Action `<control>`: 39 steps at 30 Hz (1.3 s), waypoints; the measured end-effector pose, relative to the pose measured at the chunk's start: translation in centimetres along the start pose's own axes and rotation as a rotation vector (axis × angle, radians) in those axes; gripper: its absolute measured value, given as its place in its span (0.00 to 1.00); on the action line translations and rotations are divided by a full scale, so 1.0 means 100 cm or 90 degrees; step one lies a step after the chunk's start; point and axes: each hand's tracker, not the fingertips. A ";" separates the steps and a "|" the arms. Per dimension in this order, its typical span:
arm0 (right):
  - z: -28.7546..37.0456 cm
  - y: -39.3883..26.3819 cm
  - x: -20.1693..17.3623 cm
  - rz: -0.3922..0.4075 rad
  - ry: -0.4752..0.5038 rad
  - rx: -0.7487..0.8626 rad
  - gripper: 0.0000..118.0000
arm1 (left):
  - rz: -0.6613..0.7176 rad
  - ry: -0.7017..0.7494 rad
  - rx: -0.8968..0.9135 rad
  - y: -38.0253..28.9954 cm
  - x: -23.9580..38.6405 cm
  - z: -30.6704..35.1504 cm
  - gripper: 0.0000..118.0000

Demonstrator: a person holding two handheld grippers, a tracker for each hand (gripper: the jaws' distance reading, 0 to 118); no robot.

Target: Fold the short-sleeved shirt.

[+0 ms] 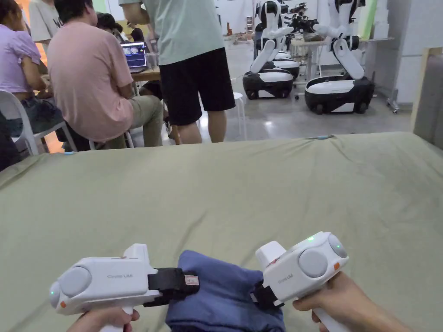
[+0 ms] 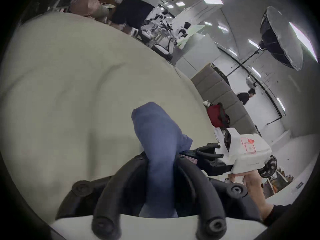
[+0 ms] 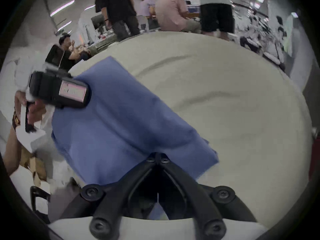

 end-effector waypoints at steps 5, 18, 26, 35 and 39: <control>-0.067 0.072 -0.082 0.027 0.073 0.026 0.00 | 0.030 0.105 0.050 0.037 -0.101 0.109 0.18; -0.151 0.165 -0.255 0.091 0.201 0.085 0.00 | 0.086 0.291 0.102 0.047 -0.237 0.256 0.43; -0.147 0.163 -0.227 0.071 0.139 0.111 0.00 | -0.020 0.388 0.183 0.054 -0.205 0.259 0.93; -0.059 0.191 -0.182 0.069 -0.035 0.272 0.00 | -0.192 0.449 0.331 0.058 -0.089 0.230 0.00; 0.018 0.187 -0.147 0.058 -0.125 0.386 0.00 | -0.289 0.480 0.408 0.057 -0.011 0.192 0.00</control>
